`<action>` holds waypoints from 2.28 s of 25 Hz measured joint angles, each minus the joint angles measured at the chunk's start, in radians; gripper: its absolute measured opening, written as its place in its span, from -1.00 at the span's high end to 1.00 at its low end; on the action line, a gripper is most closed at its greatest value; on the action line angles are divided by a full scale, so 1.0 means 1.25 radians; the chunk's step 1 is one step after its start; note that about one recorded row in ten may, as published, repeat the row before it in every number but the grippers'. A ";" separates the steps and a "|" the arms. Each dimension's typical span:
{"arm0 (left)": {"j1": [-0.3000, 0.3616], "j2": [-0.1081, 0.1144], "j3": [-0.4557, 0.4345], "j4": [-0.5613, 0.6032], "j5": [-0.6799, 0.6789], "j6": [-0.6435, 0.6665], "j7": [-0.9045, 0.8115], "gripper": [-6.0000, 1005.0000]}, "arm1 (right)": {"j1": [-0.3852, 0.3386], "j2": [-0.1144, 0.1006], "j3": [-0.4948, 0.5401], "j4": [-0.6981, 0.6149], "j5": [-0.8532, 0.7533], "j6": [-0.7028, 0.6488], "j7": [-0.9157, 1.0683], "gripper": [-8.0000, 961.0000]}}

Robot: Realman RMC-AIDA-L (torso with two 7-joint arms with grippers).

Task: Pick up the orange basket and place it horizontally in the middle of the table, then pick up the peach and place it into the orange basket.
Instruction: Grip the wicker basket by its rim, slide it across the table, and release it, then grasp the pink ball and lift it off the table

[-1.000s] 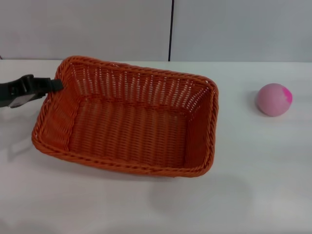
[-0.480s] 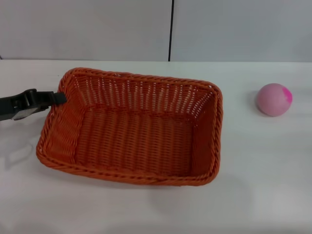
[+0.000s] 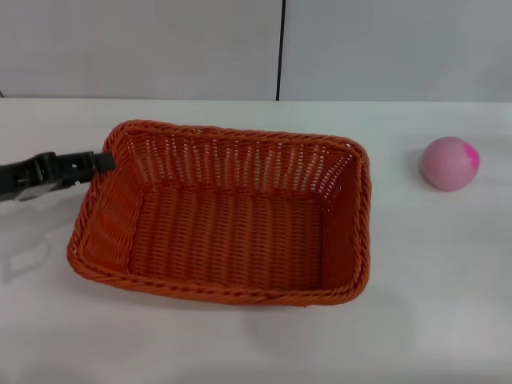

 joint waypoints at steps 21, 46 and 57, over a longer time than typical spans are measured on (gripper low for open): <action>-0.093 -0.008 -0.089 -0.368 -0.522 -0.025 0.898 -0.33 | 0.122 -0.182 -0.111 -0.462 -1.022 -0.306 0.934 -0.30; -0.122 -0.009 -0.088 -0.474 -0.536 0.043 0.957 -0.32 | 0.289 -0.107 -0.294 -0.474 -1.481 -0.169 1.078 -0.27; -0.123 -0.010 -0.088 -0.490 -0.531 0.046 0.955 -0.32 | 0.295 -0.076 -0.357 -0.469 -1.483 -0.076 1.071 -0.25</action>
